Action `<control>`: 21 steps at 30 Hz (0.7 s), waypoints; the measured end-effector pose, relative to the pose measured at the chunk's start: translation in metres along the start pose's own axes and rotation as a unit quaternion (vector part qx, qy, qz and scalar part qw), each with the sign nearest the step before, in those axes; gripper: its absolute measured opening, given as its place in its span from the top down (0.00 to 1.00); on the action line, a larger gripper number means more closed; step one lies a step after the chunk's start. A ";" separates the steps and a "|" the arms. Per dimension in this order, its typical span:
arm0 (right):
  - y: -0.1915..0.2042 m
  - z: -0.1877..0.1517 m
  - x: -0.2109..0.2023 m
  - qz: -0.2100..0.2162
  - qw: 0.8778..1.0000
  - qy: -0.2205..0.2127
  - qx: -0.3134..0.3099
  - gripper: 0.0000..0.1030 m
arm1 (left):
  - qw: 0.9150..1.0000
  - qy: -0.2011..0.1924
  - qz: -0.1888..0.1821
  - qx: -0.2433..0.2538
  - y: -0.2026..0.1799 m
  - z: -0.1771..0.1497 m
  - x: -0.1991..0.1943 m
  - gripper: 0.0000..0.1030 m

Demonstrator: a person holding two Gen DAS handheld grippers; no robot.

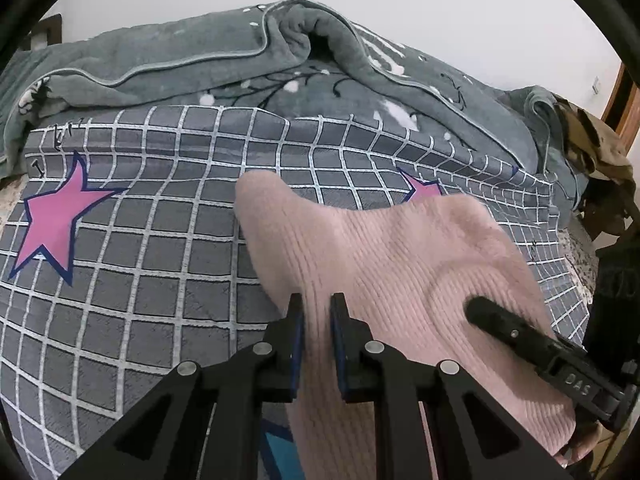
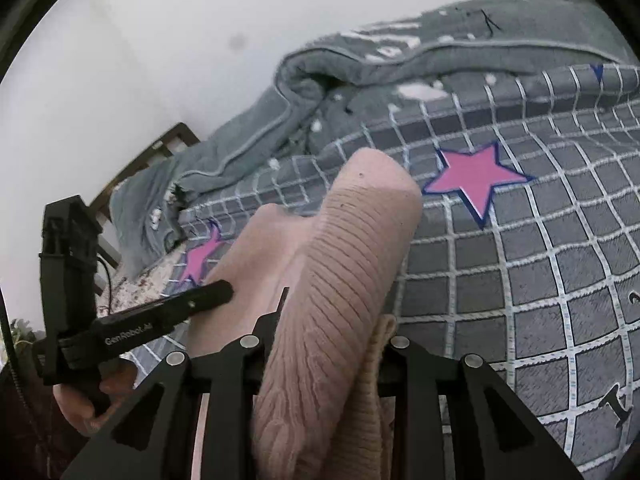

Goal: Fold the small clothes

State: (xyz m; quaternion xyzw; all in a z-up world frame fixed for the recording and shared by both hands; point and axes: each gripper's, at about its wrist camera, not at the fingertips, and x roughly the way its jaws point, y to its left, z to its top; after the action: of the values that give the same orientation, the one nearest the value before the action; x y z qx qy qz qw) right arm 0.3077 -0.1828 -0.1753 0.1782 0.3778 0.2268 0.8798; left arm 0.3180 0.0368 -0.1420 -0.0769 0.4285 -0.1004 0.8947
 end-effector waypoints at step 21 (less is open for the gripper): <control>0.009 -0.051 -0.091 -0.027 0.996 -0.021 -0.081 0.47 | 0.999 -0.010 -0.036 -0.003 -0.006 -0.074 -0.063 0.51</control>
State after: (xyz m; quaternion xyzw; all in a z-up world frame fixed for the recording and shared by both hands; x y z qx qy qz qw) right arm 0.2117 -0.2167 -0.1508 0.1004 0.3442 0.2290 0.9050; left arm 0.2207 0.0422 -0.1393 -0.0963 0.4166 -0.1308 0.8945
